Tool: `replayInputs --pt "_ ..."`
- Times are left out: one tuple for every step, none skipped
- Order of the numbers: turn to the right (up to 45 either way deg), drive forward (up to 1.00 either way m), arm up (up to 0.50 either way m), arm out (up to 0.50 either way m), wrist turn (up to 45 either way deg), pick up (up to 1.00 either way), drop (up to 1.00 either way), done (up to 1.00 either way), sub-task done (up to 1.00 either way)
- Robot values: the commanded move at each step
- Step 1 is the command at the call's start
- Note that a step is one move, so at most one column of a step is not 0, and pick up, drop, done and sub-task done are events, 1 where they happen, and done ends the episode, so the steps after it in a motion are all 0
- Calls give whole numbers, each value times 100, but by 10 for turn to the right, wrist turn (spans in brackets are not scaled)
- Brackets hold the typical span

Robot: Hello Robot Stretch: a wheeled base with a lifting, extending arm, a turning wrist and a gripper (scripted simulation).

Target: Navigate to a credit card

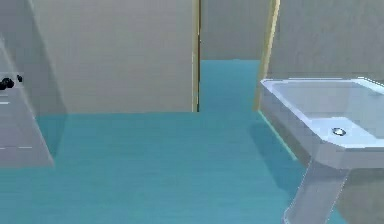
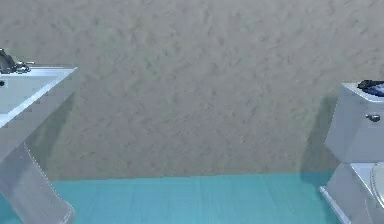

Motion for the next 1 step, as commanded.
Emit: replayInputs --pt "30 0 0 0 0 0 0 0 0"
